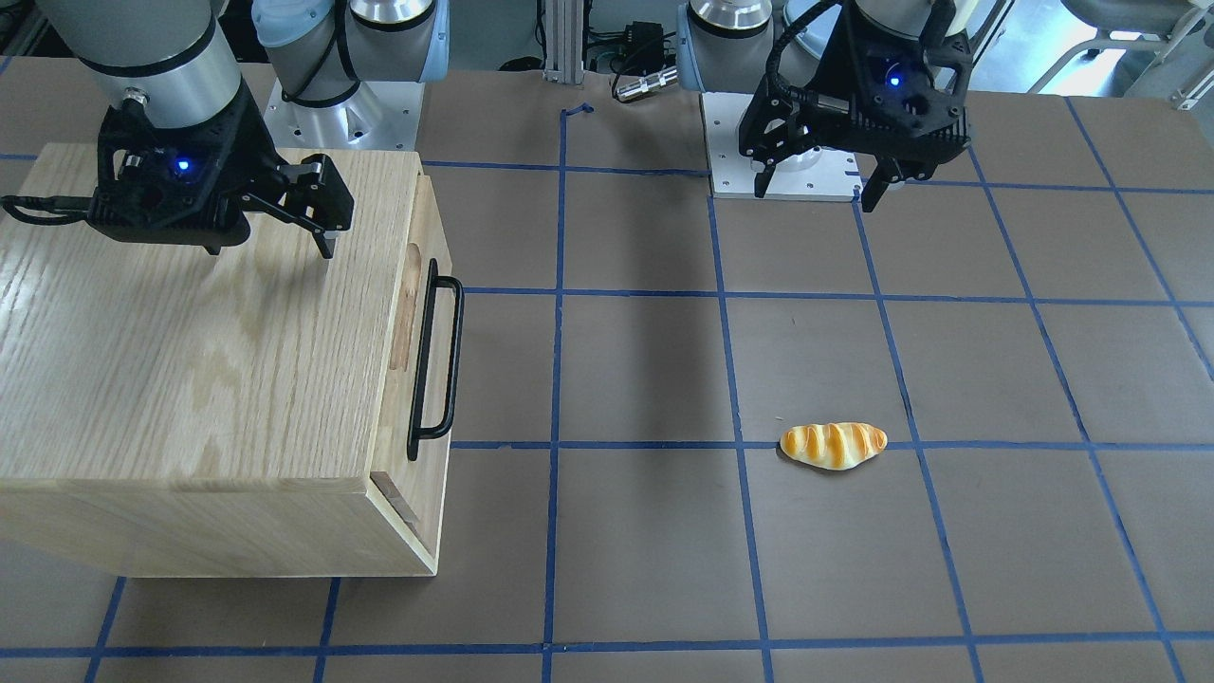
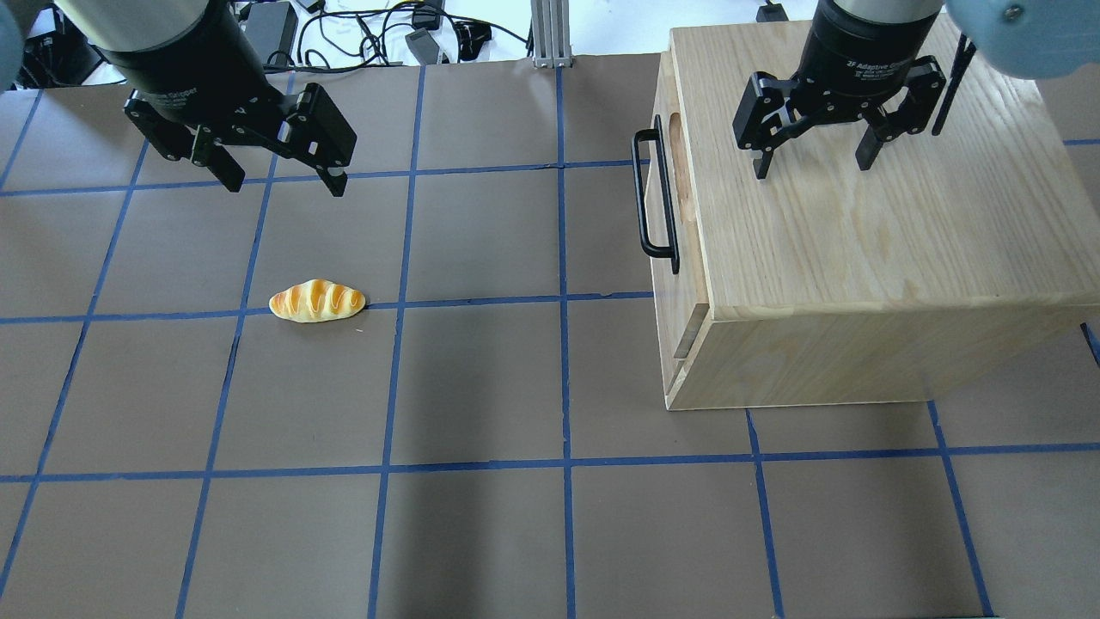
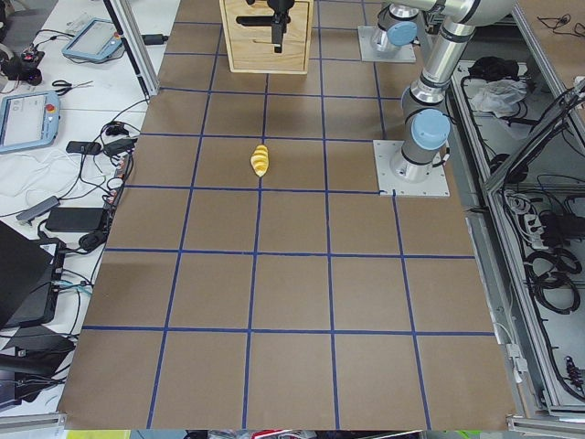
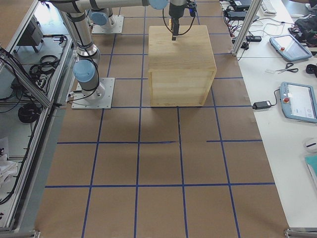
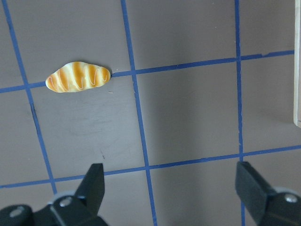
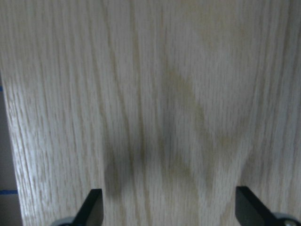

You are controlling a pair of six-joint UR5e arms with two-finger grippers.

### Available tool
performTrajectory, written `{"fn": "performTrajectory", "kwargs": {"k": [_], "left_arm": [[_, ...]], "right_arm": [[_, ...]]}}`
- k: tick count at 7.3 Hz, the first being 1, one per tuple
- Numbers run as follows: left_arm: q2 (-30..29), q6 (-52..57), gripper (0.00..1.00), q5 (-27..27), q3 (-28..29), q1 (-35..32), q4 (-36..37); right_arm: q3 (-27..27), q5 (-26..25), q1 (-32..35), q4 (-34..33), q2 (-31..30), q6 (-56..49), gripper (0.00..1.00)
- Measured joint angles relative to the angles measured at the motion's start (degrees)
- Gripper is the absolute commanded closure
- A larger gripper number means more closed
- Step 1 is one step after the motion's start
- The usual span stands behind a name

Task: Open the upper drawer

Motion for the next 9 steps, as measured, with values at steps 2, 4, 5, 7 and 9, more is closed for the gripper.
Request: {"fn": "performTrajectory", "kwargs": {"k": [2, 4, 5, 7, 9], "left_arm": [[-0.02, 0.01, 0.0, -0.24, -0.29, 0.16, 0.16], [-1.22, -0.28, 0.0, -0.49, -0.86, 0.17, 2.65], [-1.2, 0.05, 0.0, -0.32, -2.0, 0.17, 4.42], [0.22, 2.8, 0.0, -0.13, -5.18, 0.22, 6.12], [-0.73, 2.49, 0.0, -0.71, -5.78, 0.57, 7.3]], "right_arm": [[0.0, 0.0, 0.0, 0.0, 0.0, -0.03, 0.0], [0.0, 0.0, 0.0, 0.0, 0.0, 0.0, 0.0], [0.0, 0.0, -0.01, 0.0, 0.0, 0.0, 0.0], [0.0, 0.0, -0.04, 0.0, 0.0, 0.01, 0.0], [0.0, 0.0, -0.05, 0.0, 0.0, 0.0, 0.0]]}}
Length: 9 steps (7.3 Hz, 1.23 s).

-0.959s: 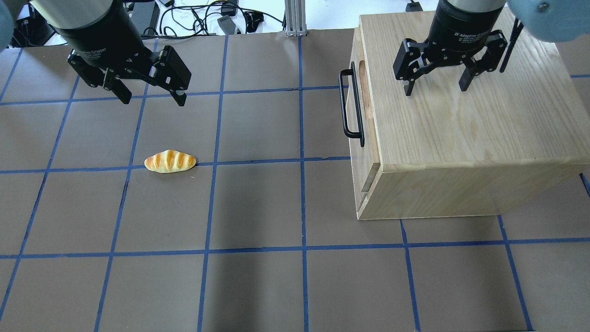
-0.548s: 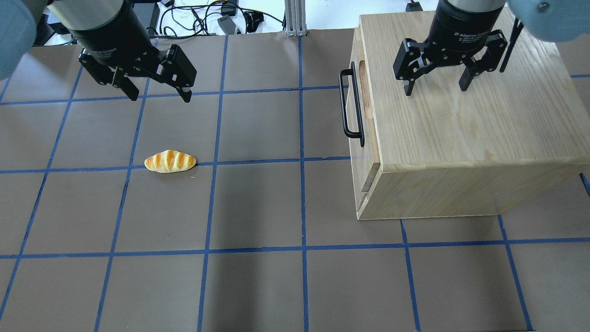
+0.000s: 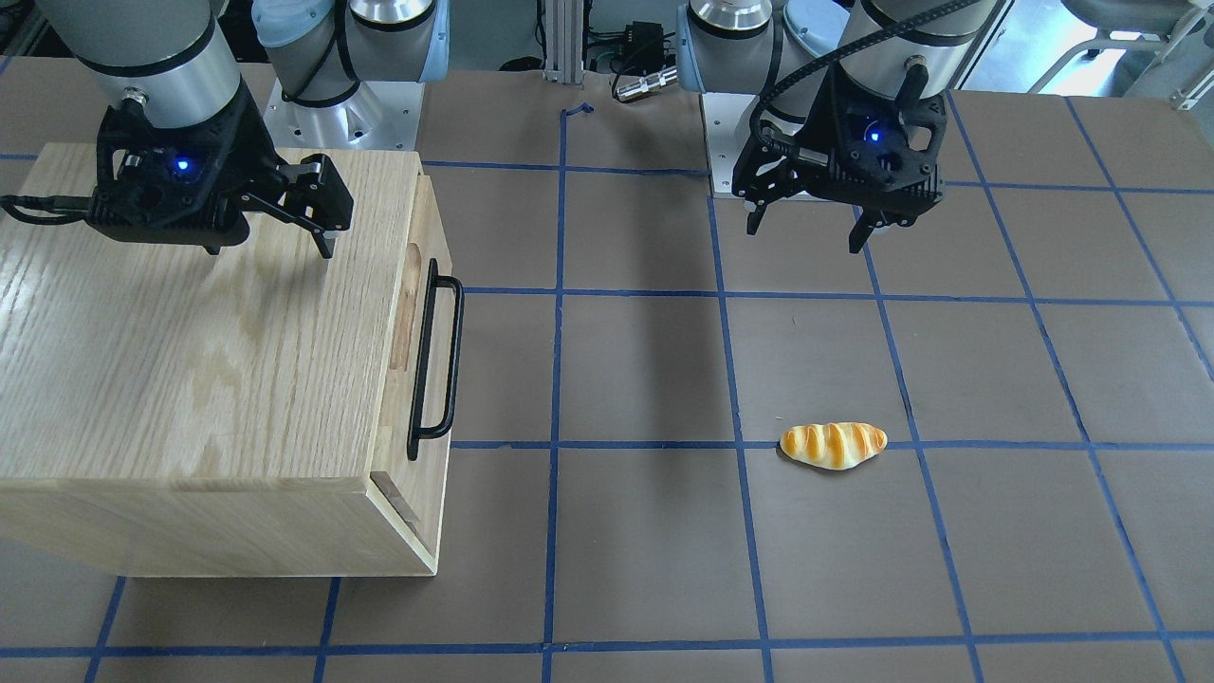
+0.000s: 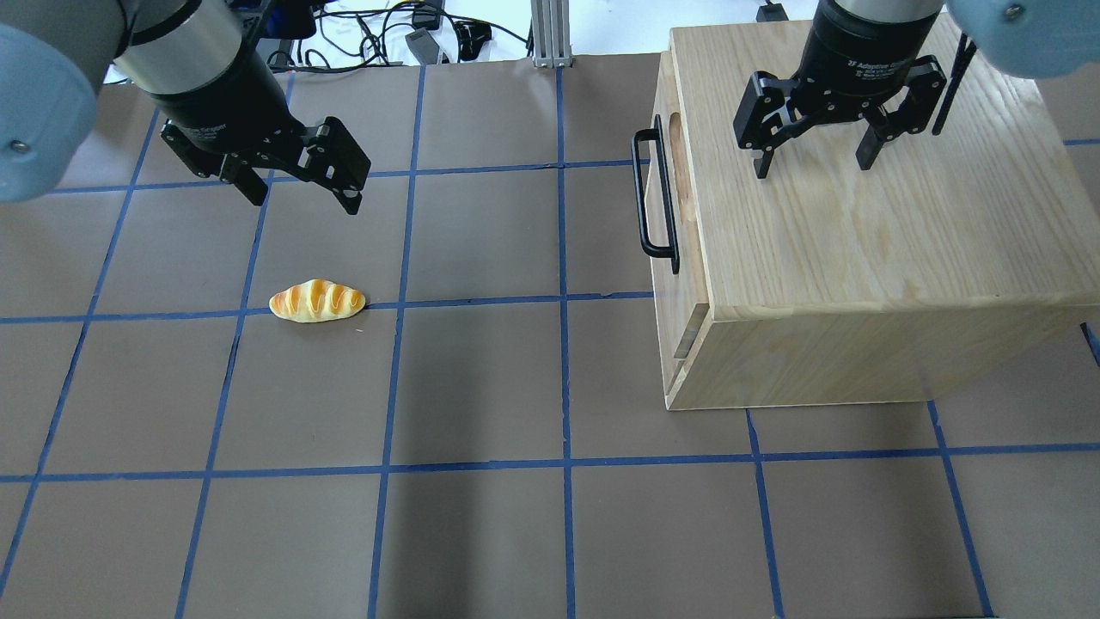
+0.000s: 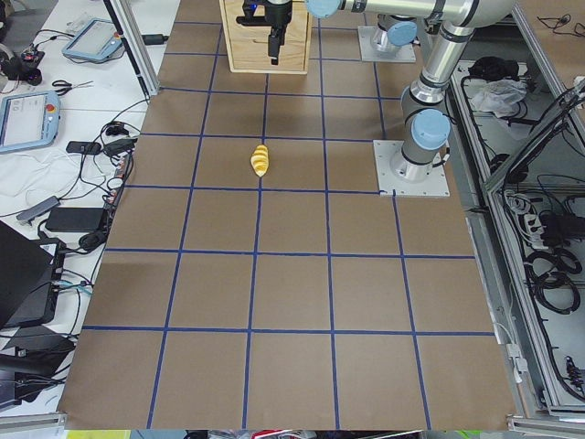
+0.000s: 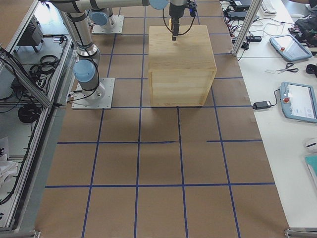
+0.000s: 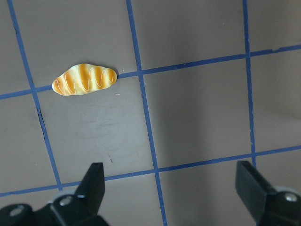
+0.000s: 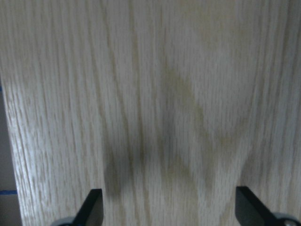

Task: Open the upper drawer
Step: 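Move the left gripper toward the black drawer handle and align with it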

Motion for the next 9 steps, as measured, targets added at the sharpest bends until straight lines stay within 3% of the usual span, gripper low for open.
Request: {"fn": "performTrajectory", "kwargs": {"k": [2, 5, 7, 9], "left_arm": [[-4.31, -7.6, 0.0, -2.4, 0.19, -0.1, 4.4], [-10.99, -21.93, 0.0, -17.44, 0.35, -3.63, 16.52], [-14.6, -27.98, 0.0, -20.99, 0.37, -9.24, 24.28], [-16.88, -30.66, 0.0, -23.01, 0.37, -12.01, 27.46]], "right_arm": [[0.0, 0.0, -0.01, 0.0, 0.0, -0.02, 0.0], [0.0, 0.0, -0.01, 0.0, 0.0, -0.08, 0.0], [0.0, 0.0, 0.03, 0.0, 0.0, -0.07, 0.0], [0.0, 0.0, 0.04, 0.0, 0.0, -0.05, 0.0]]}}
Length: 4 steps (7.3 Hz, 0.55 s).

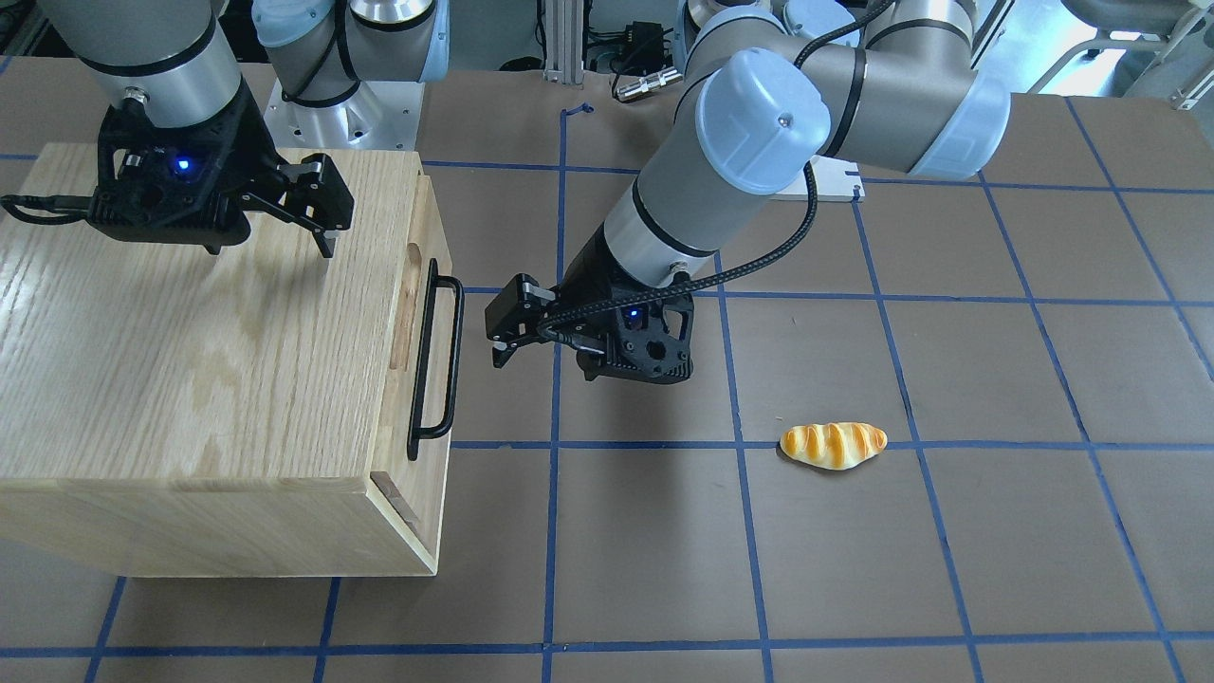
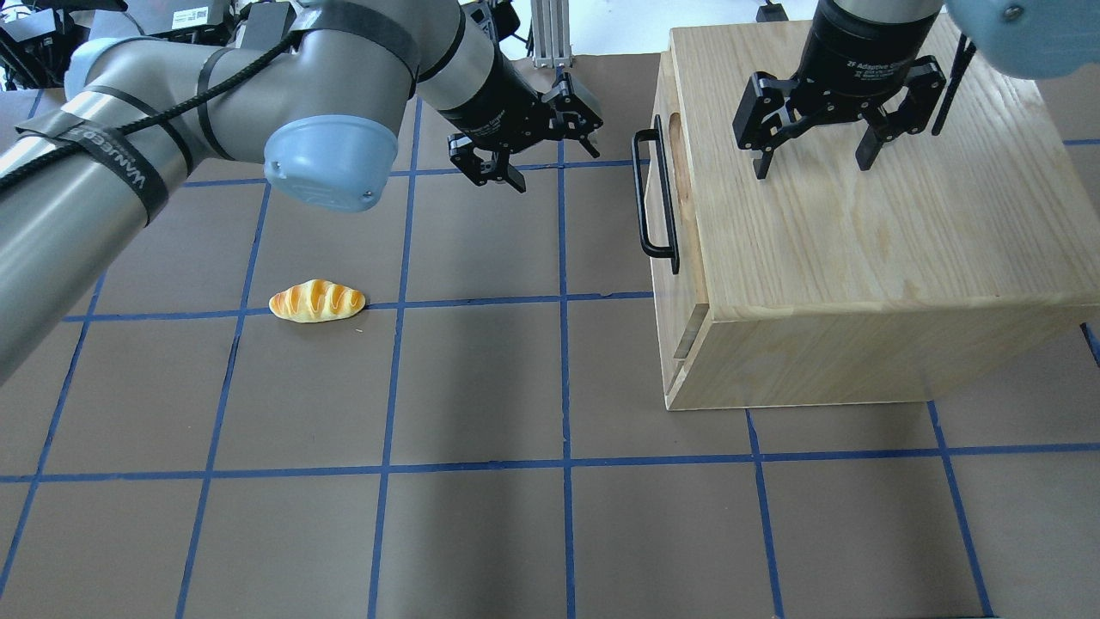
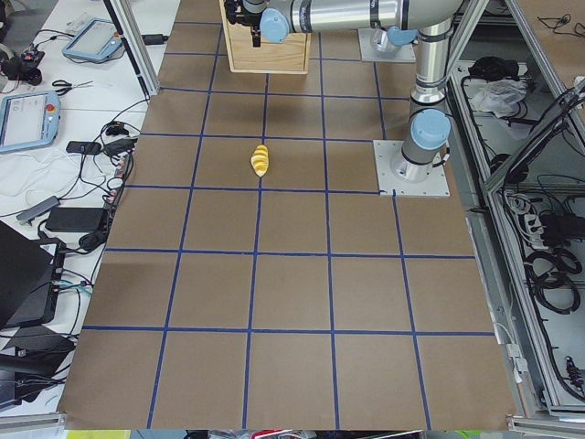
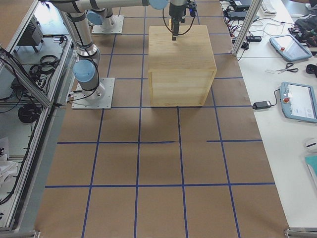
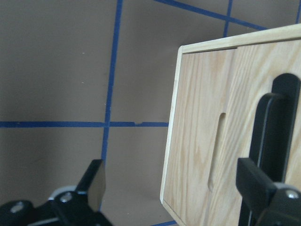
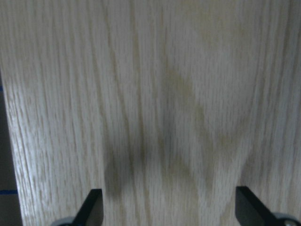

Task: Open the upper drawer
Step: 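Move the left gripper toward the black drawer handle and align with it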

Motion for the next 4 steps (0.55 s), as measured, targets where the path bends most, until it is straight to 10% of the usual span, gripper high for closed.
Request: {"fn": "performTrajectory", "kwargs": {"k": [4], "left_arm": [[-1.66, -2.08, 0.0, -0.37, -0.34, -2.88, 1.61]], "right_arm": [[0.01, 0.0, 0.0, 0.0, 0.0, -0.01, 0.0]]}}
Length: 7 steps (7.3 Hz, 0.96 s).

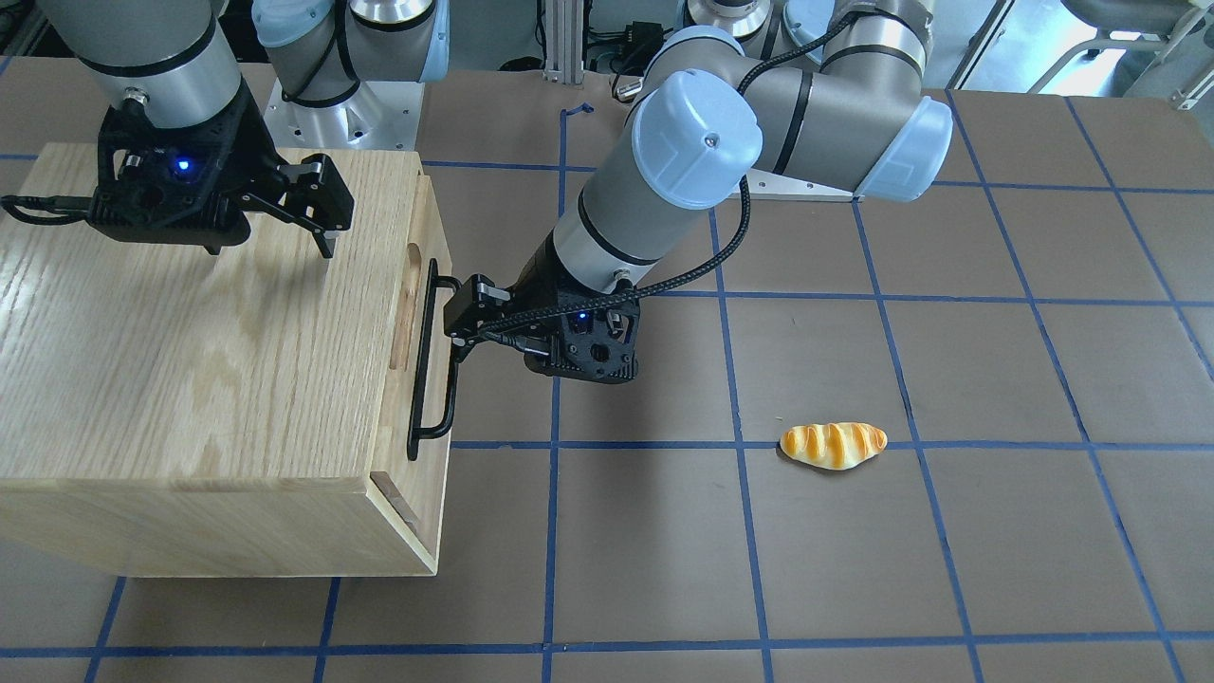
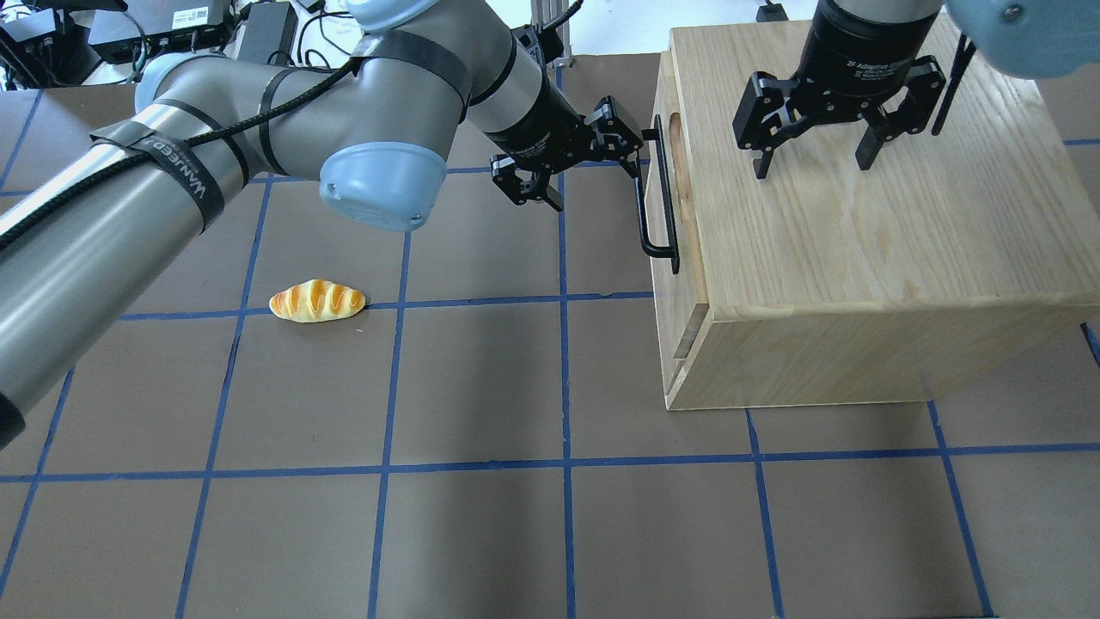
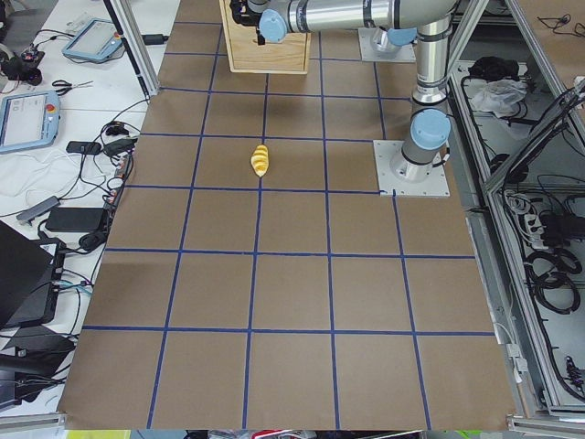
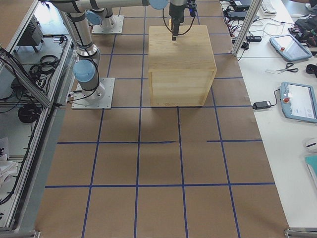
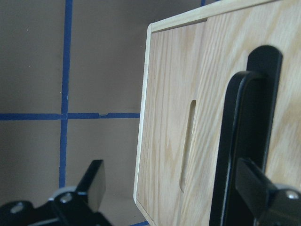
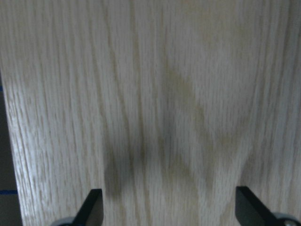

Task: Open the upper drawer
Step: 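Move the left gripper toward the black drawer handle and align with it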

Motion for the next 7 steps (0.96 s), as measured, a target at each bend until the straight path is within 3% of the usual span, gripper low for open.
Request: {"fn": "performTrajectory", "kwargs": {"k": [7], "left_arm": [[-0.76, -0.2, 0.0, -0.66, -0.33, -1.15, 0.88]], "right_arm": [[0.01, 0.0, 0.0, 0.0, 0.0, 0.04, 0.0]]}}
